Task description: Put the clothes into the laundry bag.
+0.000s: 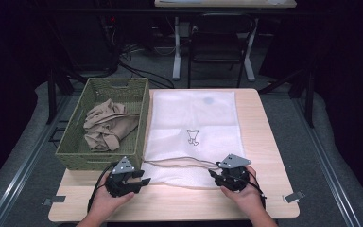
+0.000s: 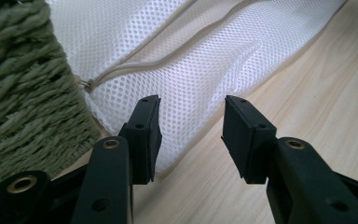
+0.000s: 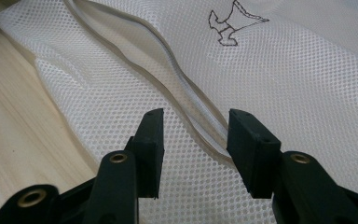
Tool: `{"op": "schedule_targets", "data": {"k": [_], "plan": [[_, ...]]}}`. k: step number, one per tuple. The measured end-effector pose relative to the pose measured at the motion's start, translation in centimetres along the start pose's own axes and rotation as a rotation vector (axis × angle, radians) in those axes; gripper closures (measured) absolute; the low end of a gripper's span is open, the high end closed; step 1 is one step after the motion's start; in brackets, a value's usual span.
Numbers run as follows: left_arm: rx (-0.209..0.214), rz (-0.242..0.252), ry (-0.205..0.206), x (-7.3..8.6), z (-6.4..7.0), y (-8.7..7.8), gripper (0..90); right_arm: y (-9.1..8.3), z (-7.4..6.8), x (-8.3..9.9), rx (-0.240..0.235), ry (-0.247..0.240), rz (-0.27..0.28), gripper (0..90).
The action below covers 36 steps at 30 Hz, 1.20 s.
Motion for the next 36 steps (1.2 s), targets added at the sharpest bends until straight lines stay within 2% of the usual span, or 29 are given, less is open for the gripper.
{"op": "schedule_targets", "data": {"k": [1, 4, 6, 7, 12, 15, 20, 28, 36], "plan": [[-0.011, -0.008, 0.009, 0.0, -0.2, -0.1, 55.7, 0.0, 0.0, 0.0, 0.001, -0.002, 0.001, 55.9], [0.008, -0.004, -0.016, -0.1, -0.2, -0.4, 56.8, -0.1, 0.0, 0.0, 0.0, -0.003, 0.005, 55.5], [-0.005, -0.002, -0.011, -0.1, -0.4, -0.5, 57.0, -0.2, 0.0, 0.0, 0.0, -0.007, 0.004, 55.5], [-0.003, 0.0, -0.025, -0.1, -0.4, -0.5, 57.1, -0.2, 0.1, 0.0, 0.001, -0.008, 0.005, 55.5], [-0.011, 0.022, -0.031, -0.3, -0.6, -1.0, 55.3, -0.4, 0.1, -0.1, 0.005, 0.0, 0.013, 55.5], [-0.024, 0.027, -0.008, -0.5, -0.7, -1.6, 53.2, -0.4, 0.2, -0.1, 0.008, 0.0, 0.016, 55.5], [-0.038, 0.052, -0.017, -0.8, -0.9, -2.5, 51.4, -0.3, 0.1, -0.1, 0.004, 0.001, 0.013, 53.9], [-0.03, 0.075, -0.03, -1.4, -0.7, -3.9, 49.5, -0.2, 0.0, -0.1, 0.0, -0.008, 0.016, 52.2], [-0.038, 0.075, -0.013, -1.8, -0.4, -4.5, 49.5, 0.0, 0.0, 0.0, 0.005, -0.001, 0.016, 48.4]]}}
Point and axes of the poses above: each handheld gripper's, and its own axes: y roughly forward along the jaws, x roughly out of its underside, z roughly to its right, the point moved 7 cm from there along y, roughly forward along the jaws, and after that the axes turned 8 degrees about -x, right-handed, at the moved point
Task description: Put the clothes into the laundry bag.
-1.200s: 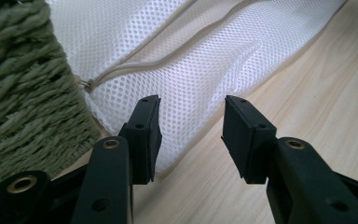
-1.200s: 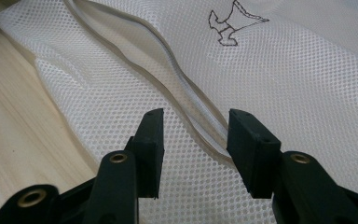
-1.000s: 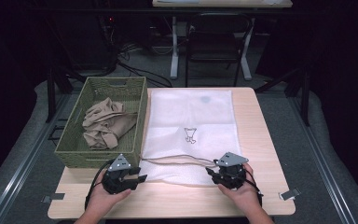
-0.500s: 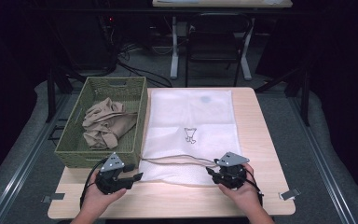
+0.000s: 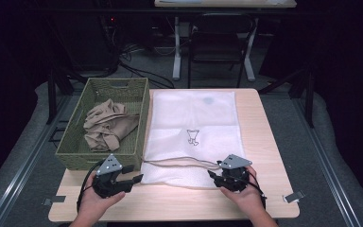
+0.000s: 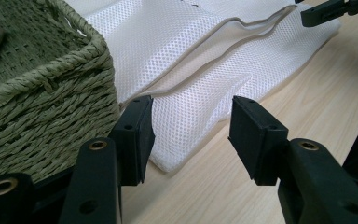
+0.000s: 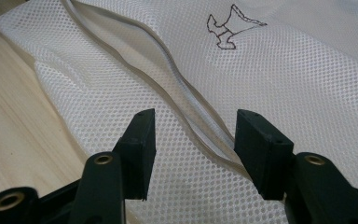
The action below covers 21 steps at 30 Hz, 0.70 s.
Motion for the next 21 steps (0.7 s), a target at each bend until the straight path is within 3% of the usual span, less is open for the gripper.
{"op": "schedule_targets", "data": {"k": [10, 16, 21], "plan": [[-0.021, 0.02, -0.016, -0.7, -0.5, -1.3, 49.5, 0.1, 0.0, 0.1, 0.003, 0.003, -0.001, 47.3], [-0.041, 0.046, -0.059, -1.1, -1.6, -2.3, 48.7, 0.1, 0.0, 0.1, 0.004, 0.004, 0.0, 47.1], [-0.088, 0.061, -0.098, -1.1, -3.2, -3.3, 48.5, 0.2, 0.1, 0.1, 0.004, 0.007, 0.0, 47.1]]}}
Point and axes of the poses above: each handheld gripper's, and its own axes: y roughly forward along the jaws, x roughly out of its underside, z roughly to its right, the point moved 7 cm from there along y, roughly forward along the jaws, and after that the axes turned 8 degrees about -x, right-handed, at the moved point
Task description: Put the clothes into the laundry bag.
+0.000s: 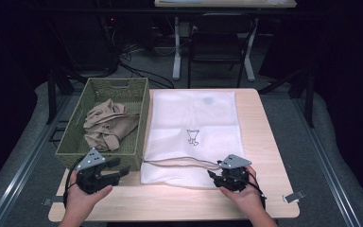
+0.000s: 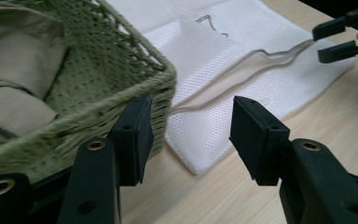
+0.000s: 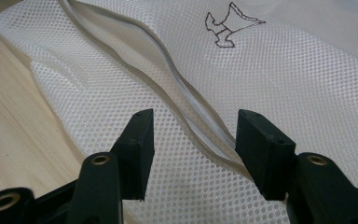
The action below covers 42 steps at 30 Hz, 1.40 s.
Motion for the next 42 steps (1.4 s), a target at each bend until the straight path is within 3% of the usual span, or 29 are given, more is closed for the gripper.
{"op": "schedule_targets", "data": {"k": [10, 27, 42], "plan": [[-0.055, 0.004, -0.04, 0.2, -2.2, -0.7, 48.3, 0.1, 0.0, 0.0, -0.001, -0.004, -0.003, 47.0], [-0.097, -0.002, -0.074, 0.3, -3.6, -1.0, 47.4, -0.1, 0.2, 0.0, 0.008, 0.001, 0.004, 46.7], [-0.139, -0.05, -0.106, -1.9, -5.4, -0.1, 45.2, -0.1, 0.2, 0.1, 0.014, 0.002, 0.004, 46.6]]}}
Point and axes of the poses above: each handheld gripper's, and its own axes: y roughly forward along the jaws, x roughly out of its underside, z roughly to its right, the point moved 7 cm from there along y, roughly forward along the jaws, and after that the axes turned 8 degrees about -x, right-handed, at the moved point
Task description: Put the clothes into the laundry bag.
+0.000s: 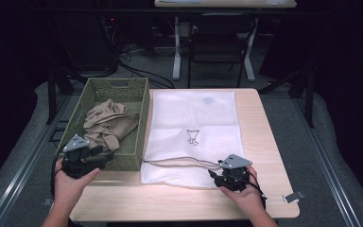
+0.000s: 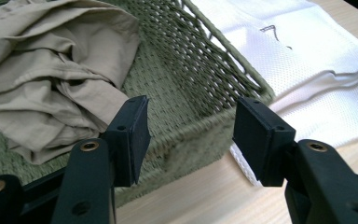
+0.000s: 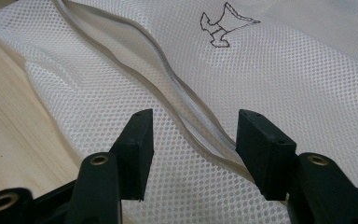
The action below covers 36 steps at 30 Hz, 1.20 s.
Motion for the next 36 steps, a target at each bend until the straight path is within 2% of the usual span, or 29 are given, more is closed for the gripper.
{"op": "schedule_targets", "data": {"k": [5, 8, 12, 19, 23, 27, 33, 36], "plan": [[-0.01, -0.004, -0.024, -1.3, -0.5, 0.6, 45.3, -0.1, 0.0, -0.1, 0.004, 0.0, 0.005, 46.5], [-0.021, -0.019, -0.056, -2.1, -1.2, 1.2, 46.8, 0.0, 0.0, 0.0, 0.002, 0.004, 0.001, 46.5], [-0.041, -0.016, -0.065, -3.0, -1.7, 1.5, 46.7, -0.1, 0.0, 0.0, 0.003, 0.0, 0.005, 46.6], [-0.045, -0.012, -0.053, -4.2, -2.3, 1.4, 46.6, 0.0, 0.0, 0.0, 0.004, 0.001, 0.001, 46.5], [-0.043, -0.007, -0.064, -4.2, -2.6, 1.4, 46.6, 0.0, 0.0, 0.0, 0.005, 0.001, 0.001, 46.6], [-0.074, -0.016, -0.056, -4.0, -3.1, 1.5, 46.6, 0.1, 0.0, 0.1, 0.002, 0.002, -0.002, 46.5], [-0.06, -0.012, -0.065, -4.4, -3.2, 1.9, 46.8, 0.2, 0.0, 0.1, 0.0, 0.004, -0.003, 46.6], [-0.083, -0.021, -0.05, -5.0, -3.4, 2.4, 46.8, 0.2, 0.0, 0.1, 0.001, 0.007, -0.002, 46.5]]}}
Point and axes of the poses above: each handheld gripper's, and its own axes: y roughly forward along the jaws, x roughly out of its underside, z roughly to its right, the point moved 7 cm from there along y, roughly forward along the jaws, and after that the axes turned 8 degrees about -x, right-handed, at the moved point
